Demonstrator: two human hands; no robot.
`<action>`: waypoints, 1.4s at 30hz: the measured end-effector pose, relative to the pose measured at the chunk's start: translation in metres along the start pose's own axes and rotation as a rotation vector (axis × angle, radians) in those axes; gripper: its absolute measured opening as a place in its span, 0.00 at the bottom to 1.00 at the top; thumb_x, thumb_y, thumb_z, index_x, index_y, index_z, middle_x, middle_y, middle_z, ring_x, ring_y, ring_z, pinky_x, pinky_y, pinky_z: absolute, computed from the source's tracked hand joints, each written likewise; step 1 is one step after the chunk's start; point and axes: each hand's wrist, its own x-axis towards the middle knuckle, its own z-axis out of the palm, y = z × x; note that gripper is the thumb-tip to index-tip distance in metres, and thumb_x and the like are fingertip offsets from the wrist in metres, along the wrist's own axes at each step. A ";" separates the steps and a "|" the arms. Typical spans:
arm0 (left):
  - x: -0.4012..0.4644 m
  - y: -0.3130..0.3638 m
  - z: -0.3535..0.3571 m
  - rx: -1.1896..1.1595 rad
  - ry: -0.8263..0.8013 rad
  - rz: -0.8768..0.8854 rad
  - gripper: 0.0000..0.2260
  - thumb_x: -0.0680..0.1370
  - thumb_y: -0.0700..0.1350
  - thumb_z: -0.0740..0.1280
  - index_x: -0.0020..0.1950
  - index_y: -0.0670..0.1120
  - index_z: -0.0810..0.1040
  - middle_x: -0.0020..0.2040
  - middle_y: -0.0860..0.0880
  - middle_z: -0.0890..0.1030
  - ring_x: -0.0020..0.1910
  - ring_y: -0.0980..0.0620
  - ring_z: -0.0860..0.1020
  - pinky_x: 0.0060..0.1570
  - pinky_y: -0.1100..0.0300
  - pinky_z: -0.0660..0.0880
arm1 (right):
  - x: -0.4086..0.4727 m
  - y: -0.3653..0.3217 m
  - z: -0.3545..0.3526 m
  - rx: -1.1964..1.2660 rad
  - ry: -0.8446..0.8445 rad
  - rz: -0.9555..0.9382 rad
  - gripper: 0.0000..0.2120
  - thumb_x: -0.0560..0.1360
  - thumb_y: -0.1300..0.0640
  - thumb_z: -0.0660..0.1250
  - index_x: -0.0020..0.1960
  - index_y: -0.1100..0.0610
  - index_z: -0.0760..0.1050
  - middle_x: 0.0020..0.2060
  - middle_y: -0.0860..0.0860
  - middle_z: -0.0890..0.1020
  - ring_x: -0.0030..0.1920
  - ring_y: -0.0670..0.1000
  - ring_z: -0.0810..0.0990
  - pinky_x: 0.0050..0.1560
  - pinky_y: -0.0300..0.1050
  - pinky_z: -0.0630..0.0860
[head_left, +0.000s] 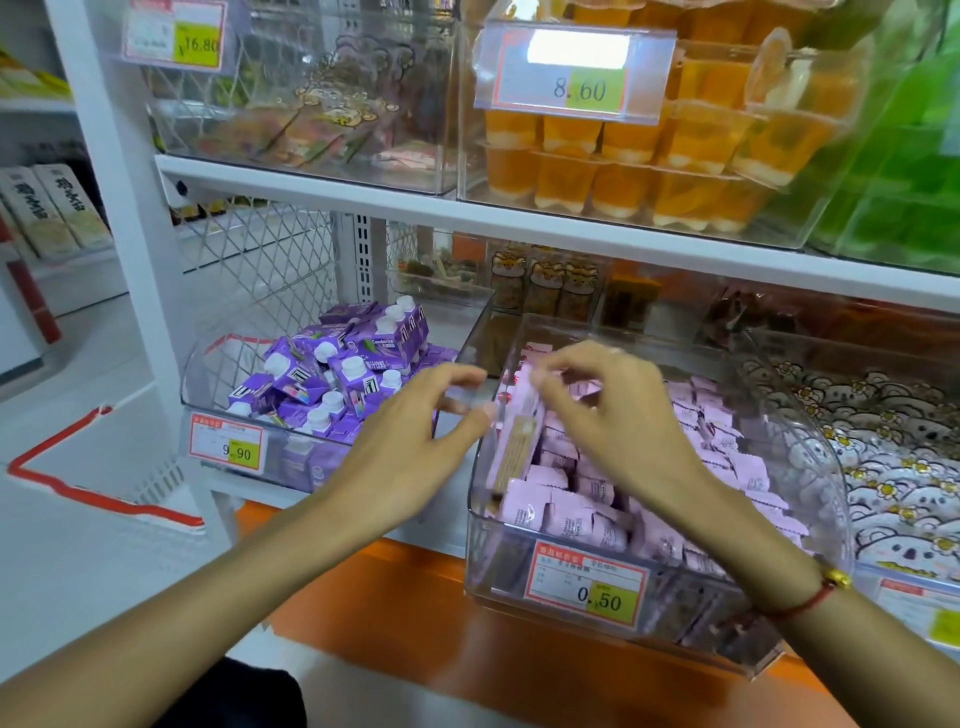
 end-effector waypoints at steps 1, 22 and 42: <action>-0.001 0.002 0.000 -0.008 0.042 0.049 0.16 0.75 0.55 0.65 0.63 0.56 0.72 0.57 0.58 0.76 0.43 0.71 0.74 0.44 0.60 0.74 | 0.003 -0.001 -0.008 0.108 0.098 0.046 0.08 0.76 0.55 0.66 0.49 0.55 0.82 0.43 0.45 0.82 0.41 0.41 0.79 0.44 0.34 0.77; 0.012 0.022 -0.019 -0.813 -0.110 -0.437 0.17 0.73 0.62 0.61 0.53 0.53 0.79 0.46 0.50 0.86 0.43 0.57 0.84 0.24 0.66 0.74 | 0.005 -0.002 -0.012 0.874 -0.105 0.327 0.17 0.72 0.58 0.71 0.60 0.55 0.73 0.47 0.47 0.84 0.44 0.43 0.82 0.40 0.33 0.77; 0.020 0.010 -0.047 -0.050 0.104 0.275 0.18 0.66 0.57 0.72 0.54 0.56 0.80 0.47 0.63 0.83 0.46 0.65 0.80 0.44 0.70 0.75 | -0.022 0.027 -0.009 -0.271 -0.492 -0.282 0.19 0.80 0.41 0.51 0.55 0.47 0.78 0.48 0.42 0.80 0.51 0.46 0.68 0.56 0.49 0.67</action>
